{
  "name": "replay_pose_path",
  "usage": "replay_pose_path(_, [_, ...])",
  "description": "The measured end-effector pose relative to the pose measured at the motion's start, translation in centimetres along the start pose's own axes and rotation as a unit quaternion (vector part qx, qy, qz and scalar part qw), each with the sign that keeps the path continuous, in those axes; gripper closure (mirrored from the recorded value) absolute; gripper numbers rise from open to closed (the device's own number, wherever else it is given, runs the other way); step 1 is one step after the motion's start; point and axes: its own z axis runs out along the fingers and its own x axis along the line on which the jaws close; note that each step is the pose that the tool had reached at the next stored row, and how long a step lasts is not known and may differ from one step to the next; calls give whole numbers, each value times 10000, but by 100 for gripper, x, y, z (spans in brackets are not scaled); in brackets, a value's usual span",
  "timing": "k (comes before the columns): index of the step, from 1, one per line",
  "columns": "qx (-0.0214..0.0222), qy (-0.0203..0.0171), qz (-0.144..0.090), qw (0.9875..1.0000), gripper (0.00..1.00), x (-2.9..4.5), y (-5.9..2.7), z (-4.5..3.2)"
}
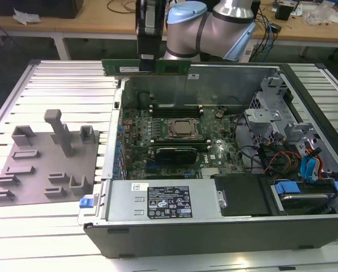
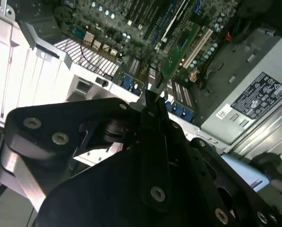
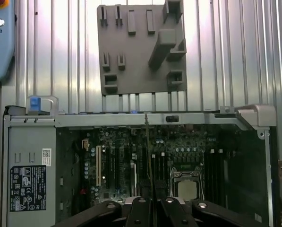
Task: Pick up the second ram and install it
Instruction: 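Pick up the second ram and move it above second insertion slot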
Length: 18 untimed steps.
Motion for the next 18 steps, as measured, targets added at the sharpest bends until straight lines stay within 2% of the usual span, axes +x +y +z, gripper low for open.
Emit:
replay_pose_path(4, [-27, 0, 10, 10000, 89, -44, -115, 114])
replay_pose_path(6, [-36, 1, 10, 10000, 89, -61, -137, 153])
replay_pose_path(12, [-68, 1, 13, 10000, 89, -97, -206, 350])
replay_pose_path(18, [-78, 1, 14, 10000, 89, -109, -232, 458])
